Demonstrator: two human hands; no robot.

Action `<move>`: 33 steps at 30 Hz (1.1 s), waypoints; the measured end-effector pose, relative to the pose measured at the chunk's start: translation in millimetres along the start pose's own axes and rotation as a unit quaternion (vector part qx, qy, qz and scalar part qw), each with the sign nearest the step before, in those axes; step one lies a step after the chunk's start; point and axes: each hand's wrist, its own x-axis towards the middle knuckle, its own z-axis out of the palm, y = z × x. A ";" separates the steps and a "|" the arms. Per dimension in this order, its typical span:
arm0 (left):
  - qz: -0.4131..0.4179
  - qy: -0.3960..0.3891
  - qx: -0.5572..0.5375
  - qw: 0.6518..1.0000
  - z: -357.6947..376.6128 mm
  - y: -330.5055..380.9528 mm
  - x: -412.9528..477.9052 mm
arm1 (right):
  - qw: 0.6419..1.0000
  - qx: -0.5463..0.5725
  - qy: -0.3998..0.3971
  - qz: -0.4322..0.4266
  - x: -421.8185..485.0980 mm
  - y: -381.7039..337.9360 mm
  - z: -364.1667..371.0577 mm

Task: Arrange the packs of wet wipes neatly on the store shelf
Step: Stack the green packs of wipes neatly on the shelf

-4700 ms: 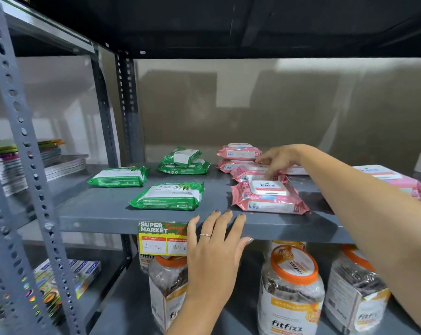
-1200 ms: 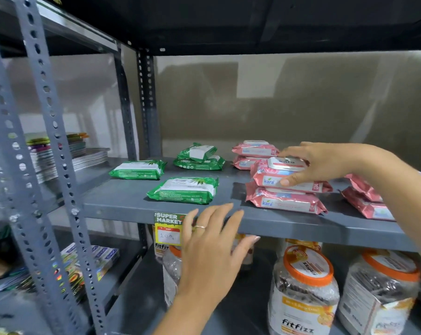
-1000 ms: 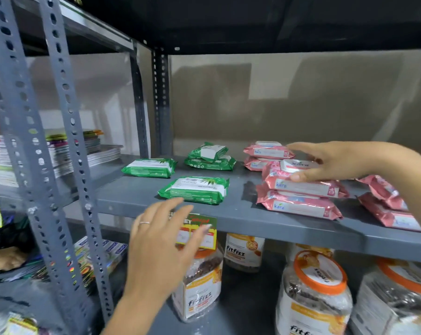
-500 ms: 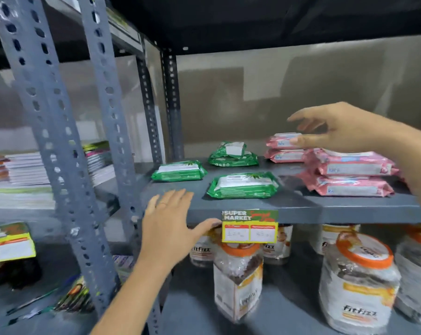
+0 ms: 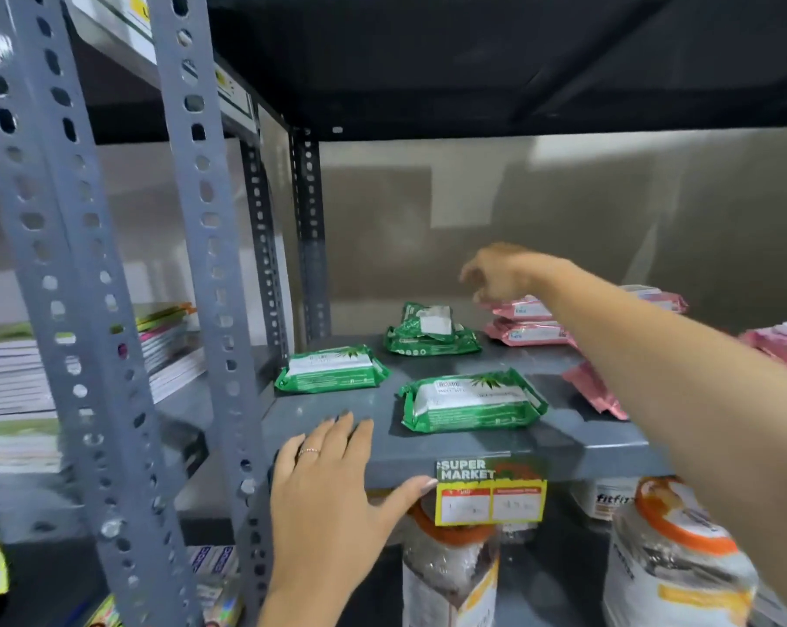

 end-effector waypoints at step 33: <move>0.018 0.020 -0.027 0.999 4.5 -7.0 9.9 | 0.973 0.079 -0.218 0.012 105.5 -22.6 43.4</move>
